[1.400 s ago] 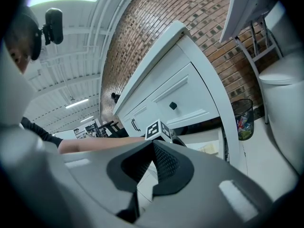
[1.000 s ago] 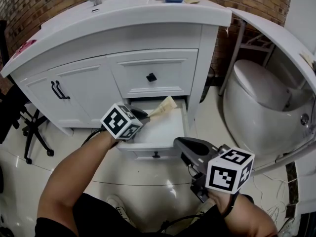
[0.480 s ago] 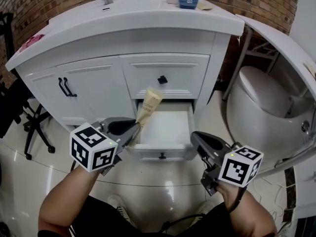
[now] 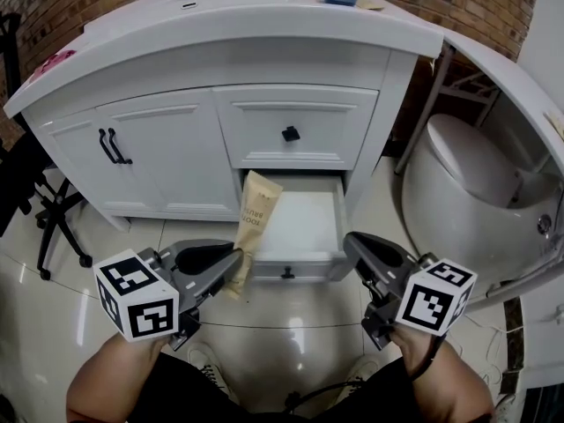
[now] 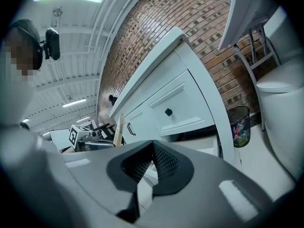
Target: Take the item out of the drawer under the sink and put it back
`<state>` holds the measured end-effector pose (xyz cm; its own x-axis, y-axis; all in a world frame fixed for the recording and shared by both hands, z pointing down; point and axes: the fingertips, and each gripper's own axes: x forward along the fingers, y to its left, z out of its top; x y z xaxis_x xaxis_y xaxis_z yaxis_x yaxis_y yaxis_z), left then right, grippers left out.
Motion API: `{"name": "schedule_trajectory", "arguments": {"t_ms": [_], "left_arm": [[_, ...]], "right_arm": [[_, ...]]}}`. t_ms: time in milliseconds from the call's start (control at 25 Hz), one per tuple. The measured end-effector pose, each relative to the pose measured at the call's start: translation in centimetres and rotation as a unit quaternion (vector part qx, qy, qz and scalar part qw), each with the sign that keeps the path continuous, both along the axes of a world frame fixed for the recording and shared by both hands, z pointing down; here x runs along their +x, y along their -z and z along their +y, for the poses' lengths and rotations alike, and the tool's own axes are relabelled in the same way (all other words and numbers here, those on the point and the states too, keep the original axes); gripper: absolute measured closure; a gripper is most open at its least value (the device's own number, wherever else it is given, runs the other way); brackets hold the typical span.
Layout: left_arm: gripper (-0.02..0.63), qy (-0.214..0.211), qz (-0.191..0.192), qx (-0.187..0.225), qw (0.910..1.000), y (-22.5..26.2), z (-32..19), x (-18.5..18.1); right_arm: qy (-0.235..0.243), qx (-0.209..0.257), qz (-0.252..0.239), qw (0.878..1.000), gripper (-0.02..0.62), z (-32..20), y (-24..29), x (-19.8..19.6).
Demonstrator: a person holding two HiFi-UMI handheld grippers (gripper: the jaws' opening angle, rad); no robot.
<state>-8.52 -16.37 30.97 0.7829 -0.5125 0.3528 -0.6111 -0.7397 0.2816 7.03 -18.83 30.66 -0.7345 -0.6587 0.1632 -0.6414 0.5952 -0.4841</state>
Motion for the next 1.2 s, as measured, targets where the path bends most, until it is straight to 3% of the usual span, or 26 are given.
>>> {"name": "schedule_trajectory", "arguments": {"t_ms": [360,720,920,1200], "left_arm": [[0.572,0.003,-0.02,0.018,0.9996,-1.3,0.1,0.1],[0.571,0.009,0.006,0.022,0.9997,-0.4,-0.1,0.2],[0.565,0.01,0.056,-0.005,0.9984,-0.4,-0.3,0.3],[0.563,0.012,0.053,-0.018,0.9984,-1.1,-0.4,0.4]], "right_arm": [[0.003,0.001,-0.002,1.0,0.591,0.8,0.5,-0.4],[0.007,-0.009,0.006,1.0,0.591,0.8,-0.3,-0.6],[0.011,-0.012,0.008,1.0,0.591,0.9,-0.4,-0.9],[0.013,-0.015,0.009,1.0,0.591,1.0,-0.6,-0.9]]}}
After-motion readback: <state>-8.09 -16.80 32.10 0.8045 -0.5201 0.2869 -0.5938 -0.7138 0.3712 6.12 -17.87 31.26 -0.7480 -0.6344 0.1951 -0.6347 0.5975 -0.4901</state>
